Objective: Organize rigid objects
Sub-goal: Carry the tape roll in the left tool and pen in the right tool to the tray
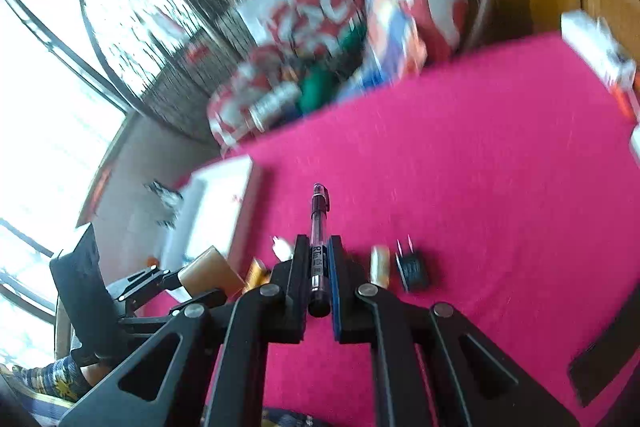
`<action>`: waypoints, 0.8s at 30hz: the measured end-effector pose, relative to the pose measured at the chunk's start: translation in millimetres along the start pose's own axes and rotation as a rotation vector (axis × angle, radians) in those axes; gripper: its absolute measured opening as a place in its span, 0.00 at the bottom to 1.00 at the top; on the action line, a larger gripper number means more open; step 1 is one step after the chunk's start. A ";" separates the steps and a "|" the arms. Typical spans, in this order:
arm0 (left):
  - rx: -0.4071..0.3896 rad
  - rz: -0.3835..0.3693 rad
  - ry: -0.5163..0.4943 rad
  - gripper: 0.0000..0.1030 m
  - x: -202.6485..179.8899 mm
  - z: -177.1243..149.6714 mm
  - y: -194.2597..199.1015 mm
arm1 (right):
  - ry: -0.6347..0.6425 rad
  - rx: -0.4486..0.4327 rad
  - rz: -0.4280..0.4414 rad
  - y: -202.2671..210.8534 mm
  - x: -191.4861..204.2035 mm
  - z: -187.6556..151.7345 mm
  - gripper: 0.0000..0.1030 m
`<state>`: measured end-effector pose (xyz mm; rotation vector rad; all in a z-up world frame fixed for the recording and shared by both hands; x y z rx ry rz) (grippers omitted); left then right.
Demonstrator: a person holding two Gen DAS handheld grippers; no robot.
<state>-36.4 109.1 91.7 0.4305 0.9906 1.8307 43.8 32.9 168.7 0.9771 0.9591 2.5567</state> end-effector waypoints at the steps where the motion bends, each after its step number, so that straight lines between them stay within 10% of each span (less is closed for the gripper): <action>1: -0.031 0.006 0.007 0.50 3.8 9.9 9.9 | 0.016 -0.030 0.005 8.7 8.6 7.3 0.06; 12: -0.356 0.081 0.092 0.50 54.0 85.2 147.6 | 0.193 -0.276 0.132 86.7 102.8 67.1 0.06; 24: -0.428 0.141 0.117 0.50 89.4 78.1 204.2 | 0.270 -0.324 0.282 88.4 173.1 80.5 0.06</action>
Point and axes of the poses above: each gripper's, at about its wrist camera, not at the fingertips, and y roughly against the way its jaws point, x to its left, z to its top, the point moved 10 cm from there along -y, roughly the way its jaws point, and after that the axes turned 1 degree about z, right-handed, at the moved point
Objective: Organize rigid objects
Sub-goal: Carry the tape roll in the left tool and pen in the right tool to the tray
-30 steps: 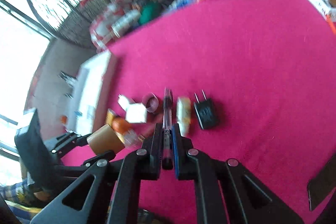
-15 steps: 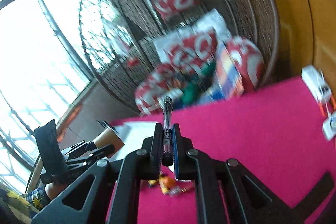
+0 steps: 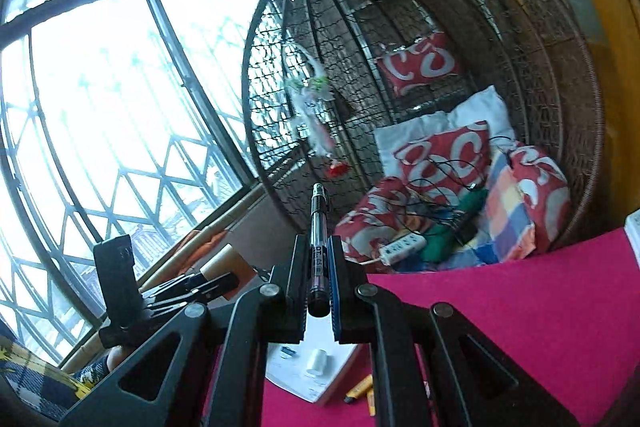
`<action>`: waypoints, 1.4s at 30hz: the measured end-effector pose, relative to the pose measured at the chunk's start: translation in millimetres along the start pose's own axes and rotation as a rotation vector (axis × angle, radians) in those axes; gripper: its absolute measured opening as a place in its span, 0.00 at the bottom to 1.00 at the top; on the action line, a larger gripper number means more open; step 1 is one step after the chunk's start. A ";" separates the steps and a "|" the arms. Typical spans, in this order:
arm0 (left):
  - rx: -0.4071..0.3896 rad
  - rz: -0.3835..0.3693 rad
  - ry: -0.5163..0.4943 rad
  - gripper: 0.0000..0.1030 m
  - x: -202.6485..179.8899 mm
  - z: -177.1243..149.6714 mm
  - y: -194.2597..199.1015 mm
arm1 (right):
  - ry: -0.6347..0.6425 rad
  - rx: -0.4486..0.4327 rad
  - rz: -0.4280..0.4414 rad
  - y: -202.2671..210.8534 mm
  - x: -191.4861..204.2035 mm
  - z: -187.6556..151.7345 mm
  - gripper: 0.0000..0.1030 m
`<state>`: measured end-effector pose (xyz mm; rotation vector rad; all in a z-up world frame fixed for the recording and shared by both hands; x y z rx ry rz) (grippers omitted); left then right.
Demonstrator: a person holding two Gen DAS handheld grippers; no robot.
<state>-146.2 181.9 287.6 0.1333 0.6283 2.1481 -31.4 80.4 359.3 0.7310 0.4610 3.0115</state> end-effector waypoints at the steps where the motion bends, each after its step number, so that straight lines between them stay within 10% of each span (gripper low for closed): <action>1: 0.000 0.001 0.003 0.50 3.9 -0.5 1.9 | -0.003 -0.001 0.004 -1.6 2.5 -0.1 0.06; 42: 0.101 0.044 0.074 0.50 182.7 -35.2 12.6 | -0.130 0.168 0.025 -144.3 78.5 -70.0 0.06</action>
Point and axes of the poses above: each gripper's, at about its wrist camera, not at the fingertips, and y roughly against the way its jaws point, x to its left, z to its top, the point moved 10 cm from there along -y, roughly the way its jaws point, and after that the axes turned 1 degree about z, right-handed, at the moved point
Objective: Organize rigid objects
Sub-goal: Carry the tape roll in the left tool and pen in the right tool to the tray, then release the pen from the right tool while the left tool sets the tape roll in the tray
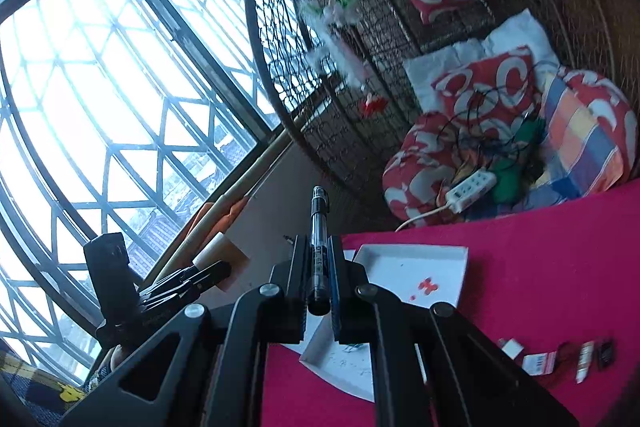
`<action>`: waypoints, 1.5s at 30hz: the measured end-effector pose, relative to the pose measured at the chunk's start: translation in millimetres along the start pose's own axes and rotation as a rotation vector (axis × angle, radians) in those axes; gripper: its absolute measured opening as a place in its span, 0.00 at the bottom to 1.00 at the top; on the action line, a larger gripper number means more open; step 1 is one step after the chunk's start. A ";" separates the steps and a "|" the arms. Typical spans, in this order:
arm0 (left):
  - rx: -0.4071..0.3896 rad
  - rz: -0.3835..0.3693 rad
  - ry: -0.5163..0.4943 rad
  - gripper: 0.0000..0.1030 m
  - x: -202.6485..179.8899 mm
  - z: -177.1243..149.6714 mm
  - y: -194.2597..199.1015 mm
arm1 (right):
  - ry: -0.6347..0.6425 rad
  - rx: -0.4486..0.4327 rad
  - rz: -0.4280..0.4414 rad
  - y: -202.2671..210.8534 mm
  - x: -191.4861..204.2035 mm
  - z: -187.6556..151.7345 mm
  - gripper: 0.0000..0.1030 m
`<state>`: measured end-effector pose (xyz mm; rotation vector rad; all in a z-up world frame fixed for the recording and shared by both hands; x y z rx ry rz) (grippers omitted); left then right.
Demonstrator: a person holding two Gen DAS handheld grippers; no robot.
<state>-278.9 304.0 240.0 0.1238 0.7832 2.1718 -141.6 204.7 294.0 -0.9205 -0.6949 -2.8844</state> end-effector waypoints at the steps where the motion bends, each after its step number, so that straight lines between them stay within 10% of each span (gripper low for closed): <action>1: 0.007 0.000 -0.001 0.50 4.8 -1.9 -2.6 | -0.003 0.008 -0.003 -6.7 0.8 -2.2 0.06; 28: 0.567 0.017 0.053 0.50 57.5 -164.1 -188.5 | -0.084 0.385 -0.364 -165.0 -89.9 -125.1 0.06; 40: 0.582 0.037 0.065 0.50 60.6 -172.5 -189.2 | 0.168 0.493 -0.477 -191.4 -82.6 -181.0 0.08; 43: 0.554 0.051 0.066 0.66 60.3 -168.1 -187.3 | 0.204 0.512 -0.473 -188.5 -75.2 -188.7 0.08; 45: 0.495 0.097 0.057 0.95 65.7 -159.8 -183.4 | 0.213 0.512 -0.461 -186.6 -71.0 -188.4 0.13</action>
Point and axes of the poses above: each gripper's, at about its wrist camera, not at the fingertips, and y roughly against the way its jaws point, x to its left, z to its top, the point moved 10 cm from there along -y, roughly the way its jaws point, and after that the axes turned 1 degree about z, right-handed, at the moved point
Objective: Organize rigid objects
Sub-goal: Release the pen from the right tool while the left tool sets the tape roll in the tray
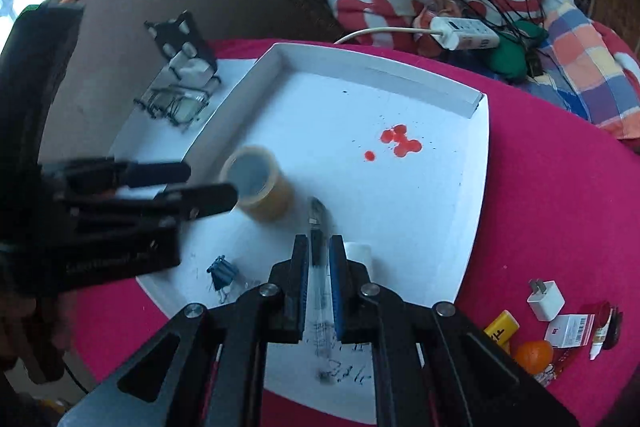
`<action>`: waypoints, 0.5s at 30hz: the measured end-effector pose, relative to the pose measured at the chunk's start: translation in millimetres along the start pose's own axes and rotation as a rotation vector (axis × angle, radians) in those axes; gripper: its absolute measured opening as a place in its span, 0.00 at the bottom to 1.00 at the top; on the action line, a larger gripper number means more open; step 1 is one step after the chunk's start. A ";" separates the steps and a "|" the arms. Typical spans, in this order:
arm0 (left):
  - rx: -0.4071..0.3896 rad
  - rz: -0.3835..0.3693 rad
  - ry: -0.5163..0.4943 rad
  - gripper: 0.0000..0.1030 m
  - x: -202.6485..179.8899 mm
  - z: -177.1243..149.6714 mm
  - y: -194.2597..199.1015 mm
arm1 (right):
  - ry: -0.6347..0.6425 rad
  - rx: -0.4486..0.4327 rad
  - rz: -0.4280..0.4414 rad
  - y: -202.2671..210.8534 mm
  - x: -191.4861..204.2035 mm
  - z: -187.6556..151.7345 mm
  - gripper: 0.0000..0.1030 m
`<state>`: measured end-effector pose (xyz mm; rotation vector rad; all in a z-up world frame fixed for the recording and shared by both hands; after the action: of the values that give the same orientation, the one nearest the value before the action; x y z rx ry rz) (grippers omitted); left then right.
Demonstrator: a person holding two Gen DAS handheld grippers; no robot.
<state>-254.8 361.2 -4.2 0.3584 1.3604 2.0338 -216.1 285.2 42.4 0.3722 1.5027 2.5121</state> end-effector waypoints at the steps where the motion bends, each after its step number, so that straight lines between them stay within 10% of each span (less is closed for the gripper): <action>1: -0.012 0.014 0.001 0.99 2.6 1.0 2.1 | 0.003 -0.005 0.009 2.4 0.7 -0.2 0.22; 3: -0.025 0.036 0.014 1.00 7.0 2.9 5.6 | 0.002 -0.033 0.015 8.9 0.1 0.9 1.00; 15: -0.133 0.061 -0.038 1.00 -37.0 9.7 30.2 | -0.148 -0.164 0.009 60.8 -63.6 -7.3 1.00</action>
<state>-232.9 336.6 31.7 0.3813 1.1973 2.1438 -160.1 232.3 85.4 0.5252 1.2341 2.5301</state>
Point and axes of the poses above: each gripper's, at about its wrist camera, not at the fingertips, and y roughly against the way its jaws point, x to its left, z to its top, the point moved 10 cm from there along -y, roughly the way its jaws point, and after that the axes turned 1 degree about z, right-handed, at the moved point
